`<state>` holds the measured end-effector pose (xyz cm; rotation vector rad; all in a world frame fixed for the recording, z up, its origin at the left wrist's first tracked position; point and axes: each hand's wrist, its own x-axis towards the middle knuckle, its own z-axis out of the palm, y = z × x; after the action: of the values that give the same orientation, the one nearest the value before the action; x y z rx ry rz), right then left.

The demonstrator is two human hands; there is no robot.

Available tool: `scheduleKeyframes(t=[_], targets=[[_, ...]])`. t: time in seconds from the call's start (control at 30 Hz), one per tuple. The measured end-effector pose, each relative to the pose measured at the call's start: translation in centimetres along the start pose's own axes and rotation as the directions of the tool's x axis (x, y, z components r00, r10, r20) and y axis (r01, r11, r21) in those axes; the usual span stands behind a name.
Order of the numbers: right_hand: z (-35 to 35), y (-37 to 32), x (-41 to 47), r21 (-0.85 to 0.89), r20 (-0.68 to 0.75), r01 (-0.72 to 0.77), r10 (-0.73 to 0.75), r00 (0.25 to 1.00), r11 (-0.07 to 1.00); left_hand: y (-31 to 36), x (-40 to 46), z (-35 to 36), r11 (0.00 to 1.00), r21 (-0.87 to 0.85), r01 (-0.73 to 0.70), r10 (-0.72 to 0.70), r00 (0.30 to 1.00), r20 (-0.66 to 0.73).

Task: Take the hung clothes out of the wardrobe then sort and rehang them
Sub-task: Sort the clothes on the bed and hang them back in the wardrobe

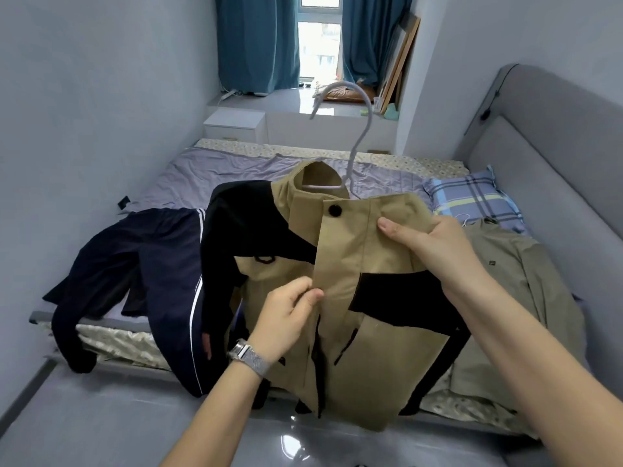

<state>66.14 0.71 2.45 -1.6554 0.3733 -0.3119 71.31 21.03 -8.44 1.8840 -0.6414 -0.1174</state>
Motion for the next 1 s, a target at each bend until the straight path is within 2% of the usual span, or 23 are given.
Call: scheduleKeyframes(t=[0.07,0.13,0.2,0.27,0.33,0.4,0.47,0.5,0.57,0.63,0.67,0.77,1.0], targets=[[0.3,0.0,-0.4,0.018,0.006,0.016,-0.016,1.0,1.0,0.4,-0.1,0.0,0.999,0.001,0.053,-0.052,0.997,-0.056],[0.9,0.0,-0.7,-0.003,0.016,0.033,-0.033,0.999,0.999,0.9,0.0,0.4,0.992,0.074,0.105,-0.092,0.983,-0.16],[1.3,0.4,-0.9,-0.04,0.016,0.046,-0.045,0.999,0.998,1.1,0.3,0.3,0.958,0.251,0.136,-0.076,0.969,-0.235],[1.2,0.7,-1.1,-0.076,-0.001,0.038,-0.038,0.999,0.996,1.3,0.4,-0.3,0.892,0.424,0.154,-0.055,0.97,-0.236],[0.7,1.0,-1.5,-0.086,-0.02,0.015,-0.016,1.0,0.996,2.0,0.6,-1.5,0.889,0.449,0.087,0.037,0.964,-0.262],[0.0,1.4,-1.9,-0.119,-0.043,-0.007,0.002,0.999,0.993,2.9,1.1,-2.8,0.917,0.398,-0.02,0.174,0.918,-0.357],[-1.0,1.9,-2.4,-0.169,-0.069,-0.018,0.007,0.998,0.985,3.3,2.0,-4.0,0.913,0.403,-0.063,0.24,0.882,-0.406],[-1.7,2.1,-2.7,-0.194,-0.083,-0.032,0.016,0.996,0.98,3.3,2.7,-4.5,0.905,0.417,-0.083,0.249,0.899,-0.362],[-3.4,2.7,-3.3,-0.226,-0.113,-0.071,0.046,0.993,0.971,3.0,4.2,-4.6,0.89,0.426,-0.159,0.242,0.959,-0.148],[-5.7,3.2,-3.9,-0.239,-0.144,-0.091,0.057,0.988,0.967,3.0,5.7,-3.3,0.854,0.443,-0.274,0.271,0.96,0.071],[-7.0,3.5,-4.2,-0.248,-0.154,-0.096,0.058,0.986,0.964,3.2,6.2,-2.0,0.839,0.442,-0.317,0.292,0.948,0.126],[-11.1,4.3,-4.8,-0.306,-0.179,-0.102,0.048,0.983,0.946,4.6,7.2,2.9,0.864,0.372,-0.341,0.318,0.94,0.122],[-23.5,6.0,-2.3,-0.519,-0.368,-0.178,-0.03,0.929,0.836,8.0,11.9,15.3,0.951,0.205,-0.231,0.209,0.97,0.124]])
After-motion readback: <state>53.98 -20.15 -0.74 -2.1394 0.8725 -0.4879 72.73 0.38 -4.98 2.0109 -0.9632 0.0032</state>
